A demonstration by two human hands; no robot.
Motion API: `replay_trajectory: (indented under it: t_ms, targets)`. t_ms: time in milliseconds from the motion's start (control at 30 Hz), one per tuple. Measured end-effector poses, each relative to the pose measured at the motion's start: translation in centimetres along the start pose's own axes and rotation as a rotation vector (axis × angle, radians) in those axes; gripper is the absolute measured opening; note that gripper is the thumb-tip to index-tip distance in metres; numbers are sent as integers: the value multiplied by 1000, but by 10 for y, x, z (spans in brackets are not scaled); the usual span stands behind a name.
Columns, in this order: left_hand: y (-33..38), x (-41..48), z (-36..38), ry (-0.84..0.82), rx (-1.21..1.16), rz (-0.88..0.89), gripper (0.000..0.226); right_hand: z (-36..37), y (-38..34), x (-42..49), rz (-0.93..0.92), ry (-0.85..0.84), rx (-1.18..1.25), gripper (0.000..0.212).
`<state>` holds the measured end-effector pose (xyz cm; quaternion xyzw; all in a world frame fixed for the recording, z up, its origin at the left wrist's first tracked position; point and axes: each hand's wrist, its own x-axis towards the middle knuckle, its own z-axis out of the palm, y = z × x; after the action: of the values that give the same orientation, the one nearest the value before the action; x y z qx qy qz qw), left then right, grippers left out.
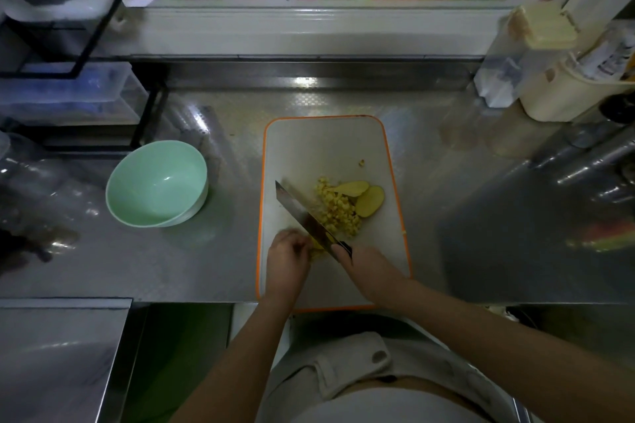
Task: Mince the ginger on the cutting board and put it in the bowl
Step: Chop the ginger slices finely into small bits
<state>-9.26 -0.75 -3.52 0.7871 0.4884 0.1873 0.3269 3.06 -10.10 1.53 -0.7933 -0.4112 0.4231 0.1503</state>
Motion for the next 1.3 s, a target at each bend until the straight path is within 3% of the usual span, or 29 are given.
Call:
replay_trajectory:
  t_ms: [200,300,433,567,733,1000,1300]
  targets:
    - [1,2,-1,-5,2,-10,13,5,-5,9,6,-9,-6,37]
    - [1,1,-1,-8,10,-17,12,11,-3,13,34,6,-26,46]
    - [0,0,-1,-10,2,-24,11,12,4,14,45,-18,-36,34]
    - [2,-1,-2,-8,-13,-6,10,-1,6,19,-27,35,55,36]
    - [0,-3,-2,-18,-28,-9,12,-7,2,18,-42,33,-34,34]
    - [-3,-5,-2,-37,-52,7,6,-4,1,15,-57,196,43,45]
    - [-4,-2,-5,-38,-57,-29,3,-1,-9,3,-88,124,86,36]
